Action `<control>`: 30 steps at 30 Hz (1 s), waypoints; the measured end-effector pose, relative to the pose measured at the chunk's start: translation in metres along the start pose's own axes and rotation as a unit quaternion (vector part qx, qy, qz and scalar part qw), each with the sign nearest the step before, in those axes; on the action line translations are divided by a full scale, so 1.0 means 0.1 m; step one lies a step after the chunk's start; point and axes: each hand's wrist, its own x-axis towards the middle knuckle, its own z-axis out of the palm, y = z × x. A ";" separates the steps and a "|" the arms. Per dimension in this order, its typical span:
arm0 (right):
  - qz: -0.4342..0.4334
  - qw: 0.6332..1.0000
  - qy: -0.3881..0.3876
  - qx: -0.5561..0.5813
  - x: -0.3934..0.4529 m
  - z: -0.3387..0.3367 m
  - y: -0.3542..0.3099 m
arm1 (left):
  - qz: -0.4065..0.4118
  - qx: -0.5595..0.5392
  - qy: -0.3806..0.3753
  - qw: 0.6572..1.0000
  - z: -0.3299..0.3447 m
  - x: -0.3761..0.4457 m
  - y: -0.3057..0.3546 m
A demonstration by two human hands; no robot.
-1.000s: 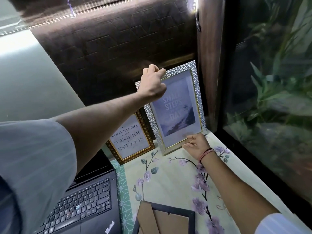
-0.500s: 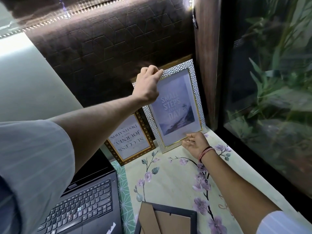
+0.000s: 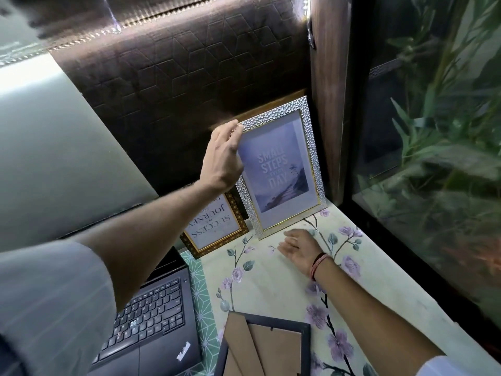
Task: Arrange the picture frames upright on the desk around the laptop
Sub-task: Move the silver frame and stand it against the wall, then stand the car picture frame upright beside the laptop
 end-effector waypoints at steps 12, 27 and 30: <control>-0.010 0.989 -0.044 -0.138 -0.96 0.91 1.07 | -0.270 -0.186 -0.074 0.942 -0.59 -2.24 -0.55; 0.053 0.931 -0.080 -0.352 -2.09 2.91 3.89 | -0.537 -0.262 -0.045 0.800 -2.18 -5.15 -2.82; 0.067 0.909 -0.066 -0.405 -2.14 3.23 4.37 | -0.584 -0.243 -0.048 0.773 -2.45 -5.73 -3.32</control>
